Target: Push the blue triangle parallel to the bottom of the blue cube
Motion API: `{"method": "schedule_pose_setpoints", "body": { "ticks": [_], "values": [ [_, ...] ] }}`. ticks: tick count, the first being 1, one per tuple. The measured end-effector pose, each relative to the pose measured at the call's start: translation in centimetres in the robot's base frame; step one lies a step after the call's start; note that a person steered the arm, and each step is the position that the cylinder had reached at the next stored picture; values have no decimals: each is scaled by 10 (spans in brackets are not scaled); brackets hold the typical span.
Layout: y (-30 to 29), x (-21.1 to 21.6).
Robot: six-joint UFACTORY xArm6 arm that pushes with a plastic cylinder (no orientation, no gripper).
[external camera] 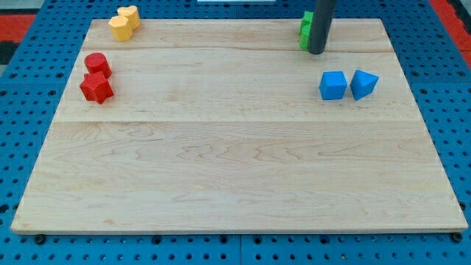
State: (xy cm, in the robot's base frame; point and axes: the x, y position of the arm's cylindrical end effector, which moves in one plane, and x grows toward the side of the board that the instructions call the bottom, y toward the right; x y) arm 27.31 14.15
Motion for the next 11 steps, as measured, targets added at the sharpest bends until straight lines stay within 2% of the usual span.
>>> {"method": "schedule_pose_setpoints", "body": {
  "ticks": [3,6,9,11],
  "values": [
    [0,6],
    [79,58],
    [46,147],
    [33,224]
  ]
}}
